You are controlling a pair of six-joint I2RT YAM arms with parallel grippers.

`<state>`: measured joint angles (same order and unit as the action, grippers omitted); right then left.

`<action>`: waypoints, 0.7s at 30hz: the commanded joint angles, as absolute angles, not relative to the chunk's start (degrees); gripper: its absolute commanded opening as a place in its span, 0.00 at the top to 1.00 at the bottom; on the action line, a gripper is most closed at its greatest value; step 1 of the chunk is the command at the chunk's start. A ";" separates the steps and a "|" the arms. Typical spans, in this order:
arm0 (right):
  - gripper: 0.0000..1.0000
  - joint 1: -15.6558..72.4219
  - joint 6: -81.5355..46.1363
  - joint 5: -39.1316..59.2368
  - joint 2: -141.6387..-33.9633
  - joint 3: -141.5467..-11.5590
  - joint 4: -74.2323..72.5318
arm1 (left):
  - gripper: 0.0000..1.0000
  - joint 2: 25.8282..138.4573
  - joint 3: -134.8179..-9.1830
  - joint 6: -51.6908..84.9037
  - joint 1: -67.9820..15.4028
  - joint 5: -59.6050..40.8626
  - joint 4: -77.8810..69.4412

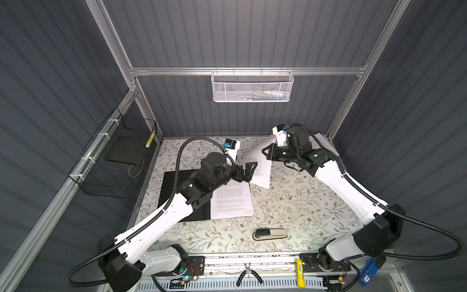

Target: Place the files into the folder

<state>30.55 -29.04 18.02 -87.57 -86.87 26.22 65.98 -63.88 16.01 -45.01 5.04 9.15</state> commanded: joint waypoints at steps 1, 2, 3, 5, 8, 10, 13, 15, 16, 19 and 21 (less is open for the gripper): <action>1.00 32.84 -26.21 29.53 -89.45 -90.44 29.31 | 0.00 60.48 -61.56 10.39 -45.09 15.34 14.60; 1.00 32.82 -27.11 31.26 -89.58 -90.29 27.75 | 0.00 59.13 -61.12 9.44 -45.09 16.38 16.18; 1.00 32.70 -27.53 32.22 -89.71 -90.03 26.69 | 0.00 58.14 -60.79 8.74 -45.07 17.17 17.46; 1.00 32.19 -27.86 33.99 -90.49 -89.53 25.41 | 0.00 56.30 -59.87 7.60 -45.09 18.85 19.77; 1.00 30.34 -29.49 37.79 -92.70 -87.74 23.62 | 0.00 55.12 -58.77 6.69 -45.04 20.28 21.84; 1.00 29.36 -29.38 39.12 -94.29 -86.07 22.60 | 0.00 55.25 -58.71 6.55 -45.09 20.88 23.12; 1.00 27.64 -29.13 39.87 -98.62 -84.19 22.63 | 0.00 55.94 -58.36 6.43 -45.08 21.61 24.21; 1.00 27.20 -25.83 40.03 -102.64 -83.68 22.64 | 0.00 56.48 -58.84 6.35 -45.09 21.58 25.53; 1.00 27.16 -23.81 38.31 -105.51 -84.06 24.32 | 0.00 56.76 -59.14 6.27 -45.04 21.86 26.30; 1.00 27.48 -18.48 32.20 -115.00 -87.98 31.56 | 0.00 56.85 -59.50 5.66 -45.07 23.05 28.66; 1.00 27.65 -17.42 31.98 -118.20 -87.54 30.63 | 0.00 56.44 -58.79 5.19 -45.09 23.87 29.67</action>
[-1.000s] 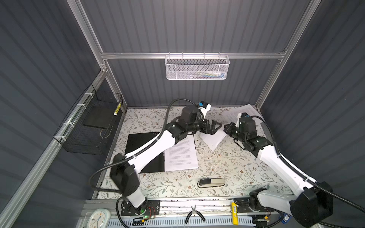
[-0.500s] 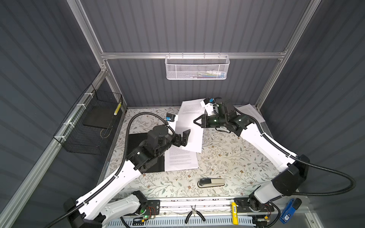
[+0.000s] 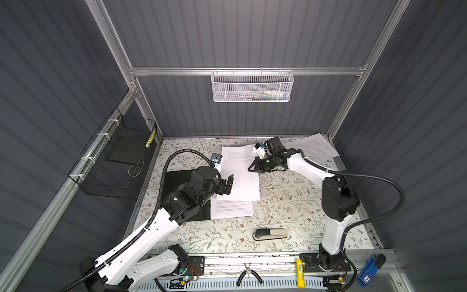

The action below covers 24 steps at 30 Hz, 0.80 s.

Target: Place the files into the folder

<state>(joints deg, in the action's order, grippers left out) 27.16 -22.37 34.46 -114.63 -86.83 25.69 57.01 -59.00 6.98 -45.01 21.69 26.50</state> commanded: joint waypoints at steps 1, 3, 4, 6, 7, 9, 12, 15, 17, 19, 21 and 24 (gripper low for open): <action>1.00 27.81 -17.61 32.09 -119.09 -86.89 29.42 | 0.00 56.09 -58.12 5.10 -45.07 24.41 30.09; 1.00 27.77 -18.14 34.36 -119.84 -85.64 27.10 | 0.00 55.33 -56.53 5.34 -45.07 25.11 30.29; 1.00 27.94 -18.28 34.88 -119.97 -85.37 26.37 | 0.00 54.86 -55.25 5.38 -45.09 25.30 29.77; 1.00 28.33 -18.20 34.72 -120.01 -85.55 26.17 | 0.00 54.55 -52.85 4.64 -44.98 25.13 27.78; 1.00 28.52 -18.12 34.63 -120.03 -85.75 26.08 | 0.00 55.12 -53.64 4.61 -45.00 24.81 29.04; 1.00 28.78 -18.37 34.74 -120.30 -86.32 26.02 | 0.00 56.26 -54.50 4.79 -44.92 24.56 29.60; 1.00 29.64 -18.15 35.17 -121.02 -87.79 26.60 | 0.00 58.23 -55.38 5.13 -43.82 20.60 30.51; 1.00 30.46 -18.19 35.23 -121.96 -89.09 26.97 | 0.00 59.76 -55.68 5.55 -43.21 18.49 31.22; 1.00 30.92 -18.36 35.67 -122.72 -89.77 26.96 | 0.00 60.66 -55.90 5.73 -43.15 18.23 31.63; 1.00 31.51 -18.62 36.05 -123.41 -90.47 26.82 | 0.00 61.37 -56.36 5.72 -42.96 18.04 32.16; 1.00 32.06 -18.82 36.13 -124.22 -91.10 26.79 | 0.00 61.90 -56.49 5.70 -42.73 17.63 32.49; 1.00 32.81 -19.37 36.02 -125.13 -91.84 26.74 | 0.00 62.79 -57.04 5.97 -41.72 16.22 33.61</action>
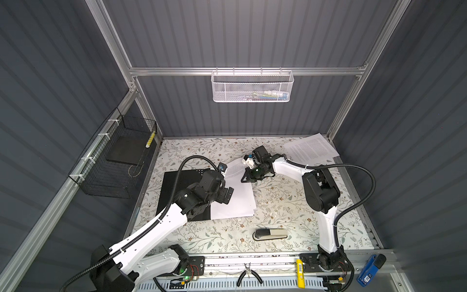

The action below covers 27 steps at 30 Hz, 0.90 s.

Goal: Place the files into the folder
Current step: 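Lower the sheet onto the folder stack with the right gripper and release it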

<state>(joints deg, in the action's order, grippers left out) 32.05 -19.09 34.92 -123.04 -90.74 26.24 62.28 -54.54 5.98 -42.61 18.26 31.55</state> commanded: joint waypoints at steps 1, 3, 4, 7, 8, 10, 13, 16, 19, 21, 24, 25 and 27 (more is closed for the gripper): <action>1.00 32.97 -19.65 36.26 -125.29 -91.95 26.50 | 0.00 63.07 -57.04 6.12 -41.46 15.55 33.66; 1.00 33.25 -20.23 36.46 -125.39 -91.80 25.95 | 0.00 63.49 -57.06 6.43 -41.07 14.01 33.66; 1.00 33.47 -20.51 36.51 -125.51 -91.76 25.56 | 0.00 63.97 -57.28 6.59 -40.78 13.24 33.95; 1.00 33.86 -20.86 36.91 -125.89 -91.90 25.10 | 0.00 65.19 -57.74 6.68 -40.44 12.40 34.61; 1.00 33.93 -20.96 36.84 -125.98 -91.89 25.09 | 0.00 65.38 -57.87 6.73 -40.35 12.35 34.71; 1.00 34.08 -21.25 36.78 -126.12 -91.91 24.84 | 0.00 65.62 -57.86 6.64 -40.34 12.36 34.76; 1.00 34.19 -21.55 36.96 -126.10 -91.74 24.54 | 0.00 65.57 -57.74 6.70 -40.25 12.04 34.72; 1.00 34.23 -21.71 36.96 -126.21 -91.66 24.47 | 0.00 65.70 -57.75 6.68 -40.25 11.96 34.72; 1.00 34.33 -21.80 37.16 -126.30 -91.71 24.45 | 0.00 65.94 -57.81 6.69 -40.16 11.79 34.72; 1.00 34.39 -21.80 37.17 -126.21 -91.65 24.44 | 0.00 66.00 -57.92 6.70 -40.17 11.51 34.72; 1.00 34.50 -21.97 37.24 -126.30 -91.57 24.20 | 0.00 66.17 -57.85 6.74 -40.09 11.41 34.72; 1.00 34.57 -21.97 37.27 -126.30 -91.55 24.21 | 0.00 66.17 -57.86 6.73 -40.07 11.36 34.76; 1.00 34.66 -22.06 37.30 -126.36 -91.57 24.26 | 0.00 66.22 -57.85 6.77 -40.08 11.25 34.72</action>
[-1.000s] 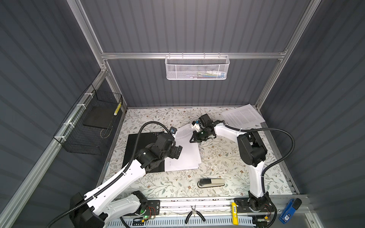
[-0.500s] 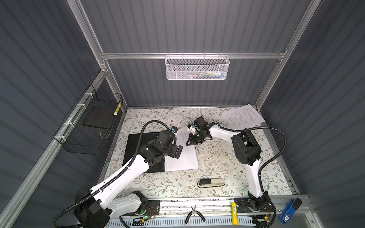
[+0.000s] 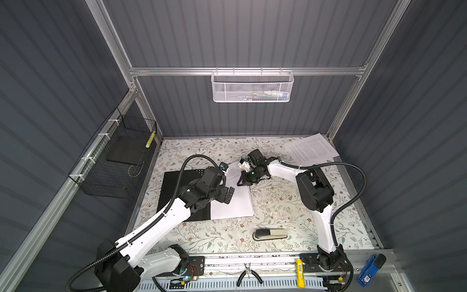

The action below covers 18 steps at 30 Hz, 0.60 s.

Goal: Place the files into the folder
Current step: 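Lower the sheet onto the folder stack with the right gripper and release it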

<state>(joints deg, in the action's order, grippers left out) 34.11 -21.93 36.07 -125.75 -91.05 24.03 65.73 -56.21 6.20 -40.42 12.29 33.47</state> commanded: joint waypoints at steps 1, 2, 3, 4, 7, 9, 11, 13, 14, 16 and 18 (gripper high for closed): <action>1.00 34.70 -22.10 37.40 -126.32 -91.55 24.24 | 0.00 66.32 -57.82 6.81 -40.03 11.16 34.74; 1.00 34.84 -22.07 37.44 -126.30 -91.58 24.30 | 0.00 66.40 -58.00 6.83 -40.08 11.03 34.76; 1.00 34.93 -22.06 37.31 -126.30 -91.47 24.26 | 0.00 66.36 -57.99 6.77 -40.08 10.99 34.80; 1.00 34.90 -22.02 37.30 -126.30 -91.43 24.25 | 0.00 66.53 -58.01 6.77 -40.02 10.90 34.80; 1.00 35.07 -22.30 37.52 -126.30 -91.08 24.00 | 0.00 66.38 -58.01 6.81 -39.97 10.84 34.81; 1.00 35.07 -22.46 37.45 -126.29 -90.82 23.84 | 0.00 66.49 -57.99 6.77 -39.95 10.76 34.80; 1.00 35.18 -22.57 37.49 -126.23 -90.69 23.81 | 0.00 66.49 -58.01 6.77 -39.98 10.68 34.85; 1.00 35.28 -22.54 37.52 -126.21 -90.58 23.65 | 0.00 66.61 -58.01 6.79 -39.94 10.61 34.82; 1.00 35.28 -22.65 37.43 -126.21 -90.61 23.60 | 0.00 66.58 -58.01 6.83 -39.99 10.63 34.89; 1.00 35.30 -22.76 37.42 -126.30 -90.56 23.54 | 0.00 66.53 -57.93 6.79 -39.99 10.58 34.89; 1.00 35.34 -22.85 37.43 -126.30 -90.49 23.47 | 0.00 66.63 -57.96 6.83 -39.91 10.56 34.89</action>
